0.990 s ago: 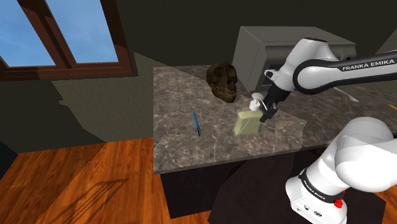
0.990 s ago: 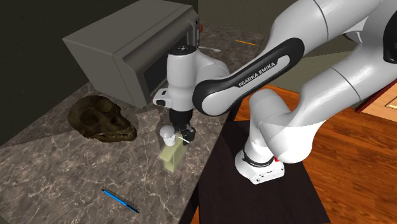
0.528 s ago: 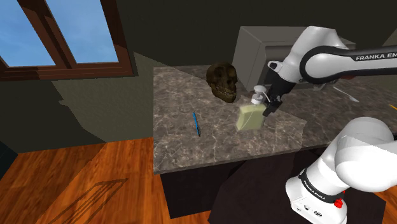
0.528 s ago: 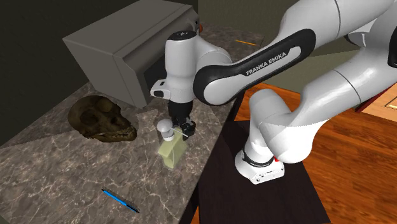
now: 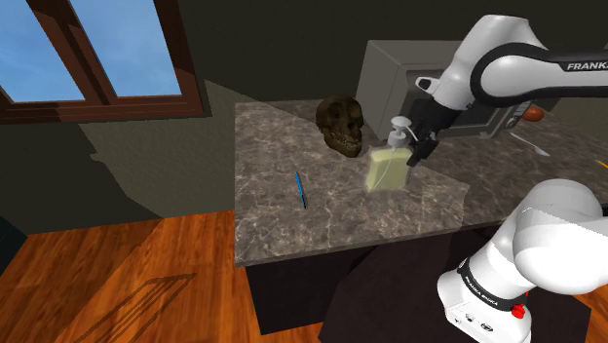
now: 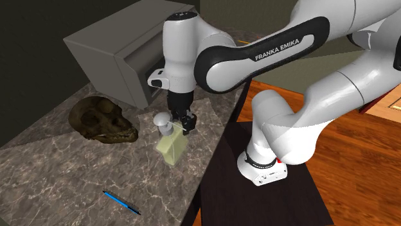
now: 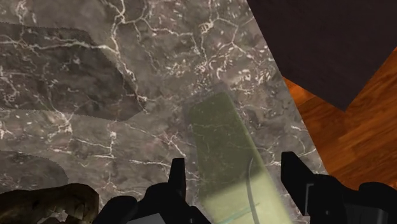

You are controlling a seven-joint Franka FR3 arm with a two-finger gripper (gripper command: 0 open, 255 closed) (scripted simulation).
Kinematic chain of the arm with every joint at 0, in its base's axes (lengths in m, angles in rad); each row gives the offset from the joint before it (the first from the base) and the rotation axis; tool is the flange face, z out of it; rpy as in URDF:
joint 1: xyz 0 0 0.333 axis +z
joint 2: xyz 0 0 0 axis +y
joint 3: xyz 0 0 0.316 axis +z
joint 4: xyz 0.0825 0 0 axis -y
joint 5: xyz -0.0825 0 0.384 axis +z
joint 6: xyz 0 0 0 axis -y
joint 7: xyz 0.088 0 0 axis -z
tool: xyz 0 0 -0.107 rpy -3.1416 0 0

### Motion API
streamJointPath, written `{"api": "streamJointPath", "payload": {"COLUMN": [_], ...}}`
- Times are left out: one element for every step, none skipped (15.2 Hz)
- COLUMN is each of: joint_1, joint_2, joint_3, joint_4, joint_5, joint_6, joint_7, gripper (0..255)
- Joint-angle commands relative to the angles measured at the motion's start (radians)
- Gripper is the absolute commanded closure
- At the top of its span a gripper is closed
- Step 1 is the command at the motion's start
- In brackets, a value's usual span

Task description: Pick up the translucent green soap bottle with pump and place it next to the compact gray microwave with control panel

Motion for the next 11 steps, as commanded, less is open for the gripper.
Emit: {"api": "streamJointPath", "payload": {"joint_1": [0.002,0.003,0.004,0.005,0.007,0.008,0.009,0.011,0.012,0.014,0.015], "joint_2": [-0.013,-0.016,-0.019,-0.021,-0.023,-0.025,-0.026,-0.027,-0.028,-0.028,-0.029], "joint_3": [0.010,0.013,0.017,0.020,0.023,0.027,0.030,0.033,0.036,0.039,0.041], "joint_4": [0.021,0.033,0.045,0.057,0.069,0.081,0.094,0.107,0.119,0.132,0.145], "joint_5": [0.006,0.008,0.011,0.013,0.015,0.018,0.020,0.023,0.025,0.027,0.030], "joint_6": [-0.034,-0.048,-0.063,-0.077,-0.091,-0.105,-0.118,-0.132,-0.145,-0.159,-0.172], "joint_7": [0.006,0.008,0.010,0.011,0.013,0.015,0.017,0.018,0.020,0.022,0.023], "gripper": [255,255,255,255,255,255,255,255,255,255,255]}}
